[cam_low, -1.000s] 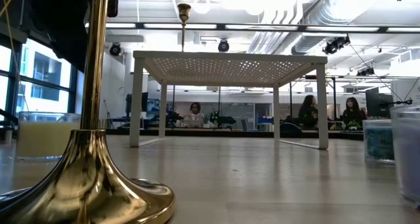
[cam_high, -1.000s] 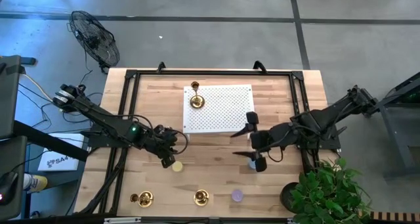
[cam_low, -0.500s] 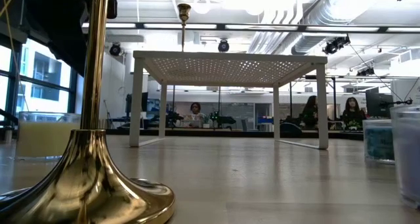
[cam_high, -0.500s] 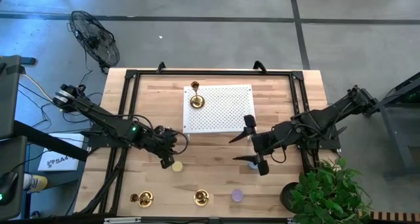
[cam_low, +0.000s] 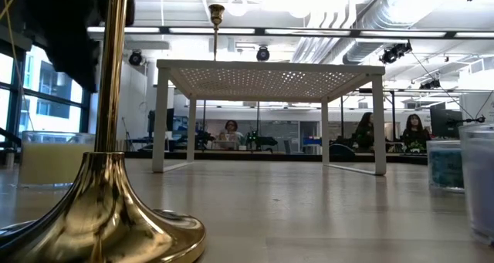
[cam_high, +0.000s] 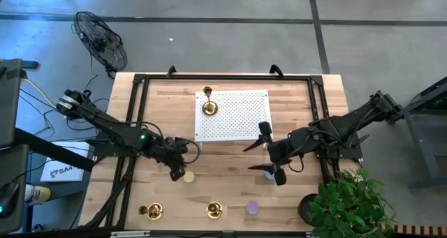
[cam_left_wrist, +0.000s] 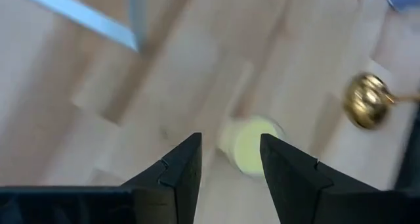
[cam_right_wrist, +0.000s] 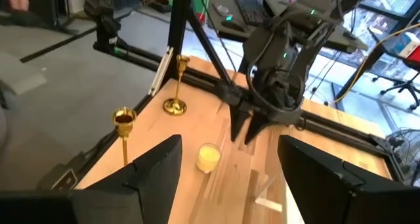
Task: Pick & Place candle stick holders
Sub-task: Put the yellow scented candle on the shelf
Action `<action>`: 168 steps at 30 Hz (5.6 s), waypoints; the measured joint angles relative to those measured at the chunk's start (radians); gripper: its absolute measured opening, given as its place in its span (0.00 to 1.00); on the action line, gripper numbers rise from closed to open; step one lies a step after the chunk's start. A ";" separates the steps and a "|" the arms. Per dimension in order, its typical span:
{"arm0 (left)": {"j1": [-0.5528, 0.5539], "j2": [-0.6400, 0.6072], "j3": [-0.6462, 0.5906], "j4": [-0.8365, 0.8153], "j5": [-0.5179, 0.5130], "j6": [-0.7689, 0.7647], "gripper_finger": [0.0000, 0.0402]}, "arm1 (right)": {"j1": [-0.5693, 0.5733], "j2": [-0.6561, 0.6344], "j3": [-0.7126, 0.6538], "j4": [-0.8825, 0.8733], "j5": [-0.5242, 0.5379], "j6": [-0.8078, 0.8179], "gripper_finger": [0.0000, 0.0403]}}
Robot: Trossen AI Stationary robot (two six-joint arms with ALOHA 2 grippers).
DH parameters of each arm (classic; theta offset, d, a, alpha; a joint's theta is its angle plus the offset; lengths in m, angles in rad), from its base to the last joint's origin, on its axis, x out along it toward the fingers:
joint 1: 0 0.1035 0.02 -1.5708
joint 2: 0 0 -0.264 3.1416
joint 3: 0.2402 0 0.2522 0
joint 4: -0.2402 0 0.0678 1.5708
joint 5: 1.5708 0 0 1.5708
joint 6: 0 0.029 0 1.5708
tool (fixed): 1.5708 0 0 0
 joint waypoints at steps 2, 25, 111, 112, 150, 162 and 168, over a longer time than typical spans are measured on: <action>-0.001 0.000 0.000 0.001 0.067 -0.034 0.38 | 0.000 0.000 0.000 -0.007 0.013 0.000 0.61; -0.046 0.142 0.000 0.122 0.201 -0.113 0.38 | 0.000 0.000 0.000 -0.025 0.002 0.032 0.61; -0.055 0.249 0.619 -0.655 -0.134 -0.058 0.00 | 0.040 0.054 0.000 -0.005 0.100 0.027 0.61; -0.055 0.248 0.651 -0.686 -0.166 -0.048 0.00 | 0.039 0.054 0.000 -0.001 0.105 0.028 0.61; 0.088 0.366 0.908 -0.346 -0.429 0.680 0.00 | -0.033 0.178 0.000 0.152 0.225 -0.108 0.61; 0.085 0.365 0.908 -0.281 -0.401 0.721 0.00 | -0.034 0.178 0.000 0.128 0.291 -0.102 0.61; 0.085 0.365 0.908 -0.254 -0.399 0.749 0.00 | -0.046 0.177 0.000 0.117 0.222 -0.062 0.61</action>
